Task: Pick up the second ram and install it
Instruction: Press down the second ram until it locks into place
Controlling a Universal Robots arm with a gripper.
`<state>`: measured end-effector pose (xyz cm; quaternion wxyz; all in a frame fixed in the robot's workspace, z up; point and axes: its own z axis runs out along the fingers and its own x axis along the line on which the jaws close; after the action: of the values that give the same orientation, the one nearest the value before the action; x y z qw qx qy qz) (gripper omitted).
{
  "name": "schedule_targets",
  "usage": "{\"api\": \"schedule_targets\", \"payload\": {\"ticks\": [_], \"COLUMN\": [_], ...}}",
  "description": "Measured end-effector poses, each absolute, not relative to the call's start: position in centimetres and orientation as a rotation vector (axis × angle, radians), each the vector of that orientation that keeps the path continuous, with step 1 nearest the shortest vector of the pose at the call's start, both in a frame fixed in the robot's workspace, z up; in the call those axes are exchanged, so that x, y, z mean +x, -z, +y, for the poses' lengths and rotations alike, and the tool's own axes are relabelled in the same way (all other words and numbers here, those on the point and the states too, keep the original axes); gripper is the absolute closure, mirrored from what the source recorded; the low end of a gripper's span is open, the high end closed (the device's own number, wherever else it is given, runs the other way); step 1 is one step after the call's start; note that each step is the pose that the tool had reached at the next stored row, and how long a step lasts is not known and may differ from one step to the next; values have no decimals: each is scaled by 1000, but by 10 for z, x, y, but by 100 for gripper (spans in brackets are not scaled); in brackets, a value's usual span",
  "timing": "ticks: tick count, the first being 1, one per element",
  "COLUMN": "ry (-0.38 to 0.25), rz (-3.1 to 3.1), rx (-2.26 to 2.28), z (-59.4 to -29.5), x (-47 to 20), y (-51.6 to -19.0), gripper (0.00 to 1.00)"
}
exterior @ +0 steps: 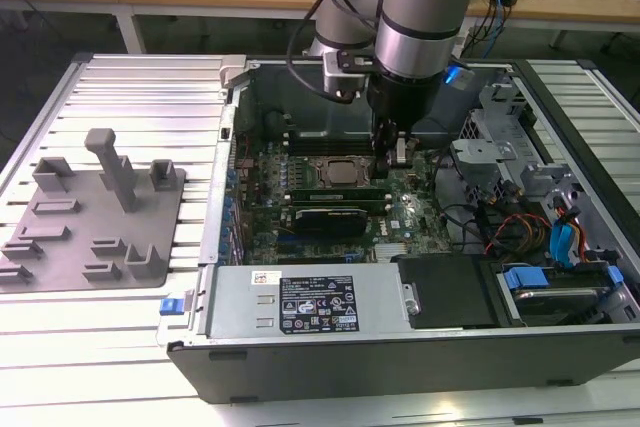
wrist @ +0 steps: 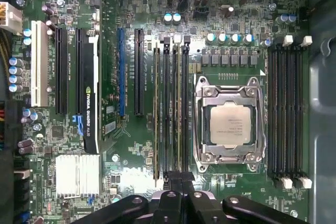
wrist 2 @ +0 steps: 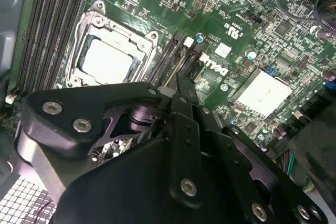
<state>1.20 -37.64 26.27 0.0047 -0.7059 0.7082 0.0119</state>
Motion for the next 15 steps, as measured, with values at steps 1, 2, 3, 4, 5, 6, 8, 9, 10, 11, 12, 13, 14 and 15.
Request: {"api": "schedule_targets", "payload": {"ticks": [1, 2, 3, 4, 5, 6, 8, 9, 10, 11, 12, 13, 14, 15], "ry": [-38, -37, -37, -37, -37, -37, -37, -37, -37, -38, -37, -37, -37, -37], "rz": [2218, 2218, 2218, 2218, 2218, 2218, 2218, 2218, 2218, 2218, 2218, 2218, 2218, 2218], "rx": [-2211, -2211, -2211, -2211, -2211, -2211, -2211, -2211, -2211, -2211, -2211, -2211, -2211, -2211], "z": [-376, -376, -376, -376, -376, -376, -376, -376, -376, -376, -376, -376, -376, -376], "x": [12, 12, 12, 13, 14, 15, 15, 15, 15, 16, 15, 15, 16, 16], "y": [-262, -261, -260, -260, -259, -259, -259, -259, -258, -257, -256, -256, -255, -254], "gripper": [92, 92, 92, 92, 92, 92, 92, 92, 92, 92, 92, 92, 92, 92]}}
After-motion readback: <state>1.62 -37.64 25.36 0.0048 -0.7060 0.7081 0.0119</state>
